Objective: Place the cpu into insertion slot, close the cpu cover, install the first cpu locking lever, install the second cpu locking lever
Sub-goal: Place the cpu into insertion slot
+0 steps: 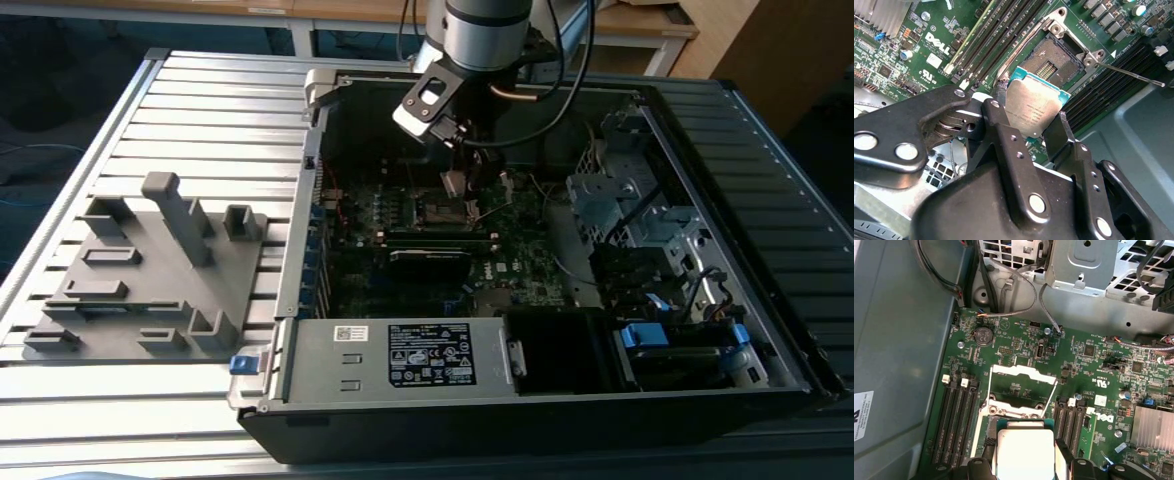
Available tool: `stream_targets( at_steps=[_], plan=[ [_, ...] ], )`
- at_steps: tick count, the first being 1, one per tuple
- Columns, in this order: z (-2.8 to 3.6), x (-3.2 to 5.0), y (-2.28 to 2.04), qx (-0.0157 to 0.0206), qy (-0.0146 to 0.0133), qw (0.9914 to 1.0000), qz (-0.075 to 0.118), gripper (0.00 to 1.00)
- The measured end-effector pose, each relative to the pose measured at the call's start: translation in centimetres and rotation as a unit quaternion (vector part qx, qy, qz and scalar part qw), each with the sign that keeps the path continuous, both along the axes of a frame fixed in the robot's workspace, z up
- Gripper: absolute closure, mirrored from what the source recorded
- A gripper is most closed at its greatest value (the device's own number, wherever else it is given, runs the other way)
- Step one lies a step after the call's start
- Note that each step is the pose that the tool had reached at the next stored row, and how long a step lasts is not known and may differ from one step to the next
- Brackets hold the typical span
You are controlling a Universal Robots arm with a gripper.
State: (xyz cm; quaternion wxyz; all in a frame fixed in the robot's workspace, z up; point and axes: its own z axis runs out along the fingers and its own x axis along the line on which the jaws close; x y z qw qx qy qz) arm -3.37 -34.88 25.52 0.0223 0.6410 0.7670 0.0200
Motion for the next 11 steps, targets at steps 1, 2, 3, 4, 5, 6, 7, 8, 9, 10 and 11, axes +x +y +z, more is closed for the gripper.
stream_targets(
  at_steps=[1, 2, 3, 4, 5, 6, 7, 8, 9, 10, 11],
  plan=[
    [0.0, 0.0, 0.0, 0.0, 0.0, 1.0, 0.0, 0.46],
    [0.0, 0.0, 0.0, 0.0, 0.0, 1.0, 0.0, 0.46],
    [0.0, 0.0, 0.0, 0.0, 0.0, 1.0, 0.0, 0.46],
    [-0.02, 0.0, 0.0, 0.0, 0.0, 1.0, 0.0, 0.46],
    [-0.04, 0.0, 0.0, -0.0001, -0.0001, 1.0, 0.0, 0.46],
    [-0.05, 0.0, 0.0, -0.0004, 0.0, 1.0, 0.0, 0.46],
    [-0.05, 0.0, 0.0, -0.0005, 0.0, 1.0, 0.0, 0.46],
    [-0.05, 0.0, 0.0, -0.0006, 0.0, 1.0, 0.0, 0.46],
    [-0.05, 0.0, 0.0, -0.0006, 0.0, 1.0, 0.0, 0.46],
    [-0.05, 0.0, 0.0, -0.0006, 0.0, 1.0, 0.0, 0.46],
    [-0.05, 0.0, 0.0, -0.0005, 0.0, 1.0, 0.0, 0.46]
  ],
)
